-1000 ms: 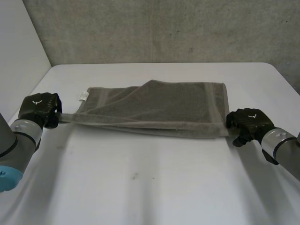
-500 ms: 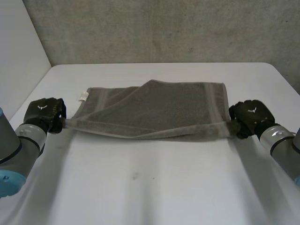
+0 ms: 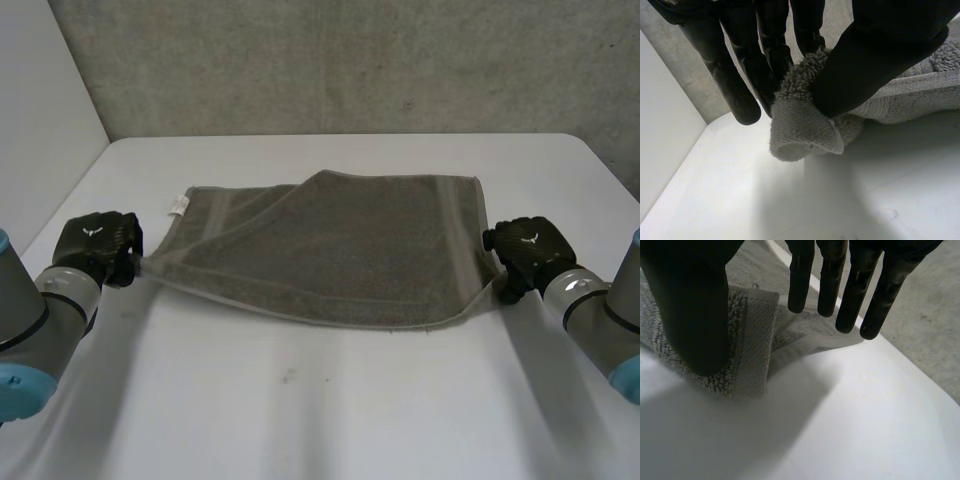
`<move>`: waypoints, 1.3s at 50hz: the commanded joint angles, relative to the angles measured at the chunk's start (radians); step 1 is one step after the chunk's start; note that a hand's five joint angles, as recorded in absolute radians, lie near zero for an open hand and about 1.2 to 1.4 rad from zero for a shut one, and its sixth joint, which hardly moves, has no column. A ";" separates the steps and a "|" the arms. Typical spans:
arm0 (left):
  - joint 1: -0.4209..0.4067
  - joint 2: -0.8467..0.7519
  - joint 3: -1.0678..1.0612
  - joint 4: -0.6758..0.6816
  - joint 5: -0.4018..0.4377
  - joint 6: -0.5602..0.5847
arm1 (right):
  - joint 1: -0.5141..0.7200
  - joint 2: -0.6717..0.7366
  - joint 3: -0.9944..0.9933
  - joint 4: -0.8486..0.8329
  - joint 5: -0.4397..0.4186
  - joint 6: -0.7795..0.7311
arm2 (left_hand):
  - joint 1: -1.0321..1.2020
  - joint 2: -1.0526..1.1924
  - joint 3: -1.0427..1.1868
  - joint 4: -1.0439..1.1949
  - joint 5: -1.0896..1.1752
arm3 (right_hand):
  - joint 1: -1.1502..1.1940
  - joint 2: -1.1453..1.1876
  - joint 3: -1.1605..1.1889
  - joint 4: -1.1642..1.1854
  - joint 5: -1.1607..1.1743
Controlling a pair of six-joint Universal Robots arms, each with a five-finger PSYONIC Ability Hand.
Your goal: Fold the towel.
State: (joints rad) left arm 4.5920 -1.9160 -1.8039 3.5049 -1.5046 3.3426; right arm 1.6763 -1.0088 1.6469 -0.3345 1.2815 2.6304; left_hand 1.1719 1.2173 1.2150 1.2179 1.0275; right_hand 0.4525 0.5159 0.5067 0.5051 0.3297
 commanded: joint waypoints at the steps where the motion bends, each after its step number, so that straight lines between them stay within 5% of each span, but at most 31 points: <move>1: -0.001 0.000 -0.002 -0.001 0.000 0.001 | 0.006 0.009 -0.018 0.037 -0.004 -0.001 | 0.224 0.179 0.181 0.178 0.194 | 0.742 0.679 0.688 0.690 0.691; 2: -0.001 0.000 -0.002 -0.001 0.000 0.001 | 0.011 -0.001 -0.016 0.046 -0.004 0.002 | 0.224 0.179 0.181 0.178 0.194 | 0.942 0.878 0.888 0.889 0.890; 14: -0.007 0.040 -0.023 -0.157 -0.002 0.079 | 0.000 -0.168 0.030 0.215 -0.011 -0.016 | 0.224 0.179 0.181 0.178 0.194 | 0.944 0.880 0.890 0.891 0.892; 21: -0.019 0.123 -0.091 -0.356 -0.011 0.235 | -0.090 -0.258 0.050 0.543 -0.014 -0.211 | 0.224 0.179 0.181 0.178 0.194 | 0.944 0.880 0.890 0.891 0.892; 23: -0.031 0.181 -0.133 -0.461 -0.017 0.291 | -0.150 -0.324 0.092 0.793 -0.004 -0.420 | 0.224 0.179 0.181 0.178 0.194 | 0.944 0.880 0.890 0.891 0.892; 27: -0.036 0.250 -0.173 -0.572 -0.020 0.344 | -0.177 -0.379 0.106 0.943 0.001 -0.562 | 0.224 0.179 0.181 0.178 0.194 | 0.944 0.880 0.890 0.891 0.892; 32: -0.036 0.313 -0.195 -0.642 -0.012 0.402 | -0.182 -0.424 0.091 0.947 -0.011 -0.566 | 0.224 0.179 0.181 0.178 0.194 | 0.944 0.880 0.890 0.891 0.892; 39: -0.080 0.188 -0.114 -0.489 -0.011 0.396 | -0.162 -0.389 0.011 0.835 -0.014 -0.435 | 0.224 0.179 0.181 0.178 0.194 | 0.944 0.880 0.890 0.891 0.892; 46: -0.099 0.015 0.060 -0.397 -0.017 0.385 | -0.032 -0.170 -0.224 0.629 0.018 -0.167 | 0.224 0.179 0.181 0.178 0.194 | 0.944 0.880 0.890 0.891 0.892; 65: -0.104 -0.333 0.507 -0.250 -0.019 0.212 | 0.068 0.196 -0.550 0.258 0.237 -0.009 | 0.224 0.179 0.181 0.178 0.194 | 0.944 0.880 0.890 0.891 0.892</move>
State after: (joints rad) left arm 4.4897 -2.1567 -1.3932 3.2400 -1.5212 3.5645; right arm 1.7354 -0.8791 1.1626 0.0203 1.4556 2.6171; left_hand 1.1704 1.2173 1.2152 1.2178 1.0312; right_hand 0.9811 1.1808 1.1881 1.1925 0.9815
